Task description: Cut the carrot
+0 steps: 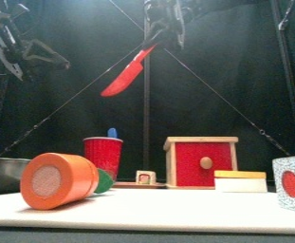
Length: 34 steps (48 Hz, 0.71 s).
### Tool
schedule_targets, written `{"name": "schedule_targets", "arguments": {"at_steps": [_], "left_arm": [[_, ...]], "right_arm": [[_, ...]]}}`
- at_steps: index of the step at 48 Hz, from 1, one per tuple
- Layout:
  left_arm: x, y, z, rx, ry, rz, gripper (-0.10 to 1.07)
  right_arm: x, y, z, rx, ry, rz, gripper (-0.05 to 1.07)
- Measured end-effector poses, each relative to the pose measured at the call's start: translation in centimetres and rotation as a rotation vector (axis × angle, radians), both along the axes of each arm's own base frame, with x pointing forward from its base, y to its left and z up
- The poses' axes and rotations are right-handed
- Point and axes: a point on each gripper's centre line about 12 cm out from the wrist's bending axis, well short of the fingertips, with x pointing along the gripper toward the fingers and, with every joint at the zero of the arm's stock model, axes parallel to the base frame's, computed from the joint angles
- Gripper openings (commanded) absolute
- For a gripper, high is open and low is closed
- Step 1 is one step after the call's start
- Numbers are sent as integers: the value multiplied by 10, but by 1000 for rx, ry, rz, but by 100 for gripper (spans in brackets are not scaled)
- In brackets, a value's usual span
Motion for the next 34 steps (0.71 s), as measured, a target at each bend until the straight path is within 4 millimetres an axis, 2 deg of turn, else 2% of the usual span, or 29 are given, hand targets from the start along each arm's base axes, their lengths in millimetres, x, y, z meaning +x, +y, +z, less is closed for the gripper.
{"name": "schedule_targets", "arguments": {"at_steps": [11,16,23,34], "left_arm": [[19,-20,-3,52,-21,-106,84],[31,-30,-3,55,-39,-147,105],[56,-35,-7,46,-35,-156,102],[93,-38,-20,28,19,-147,100]], "right_arm": [[-34,35,-51,-7,-169,-20,43],[-43,53,-65,-18,-230,3,43],[-47,69,-81,-16,-245,31,43],[-48,76,-87,-13,-266,38,43]]}}
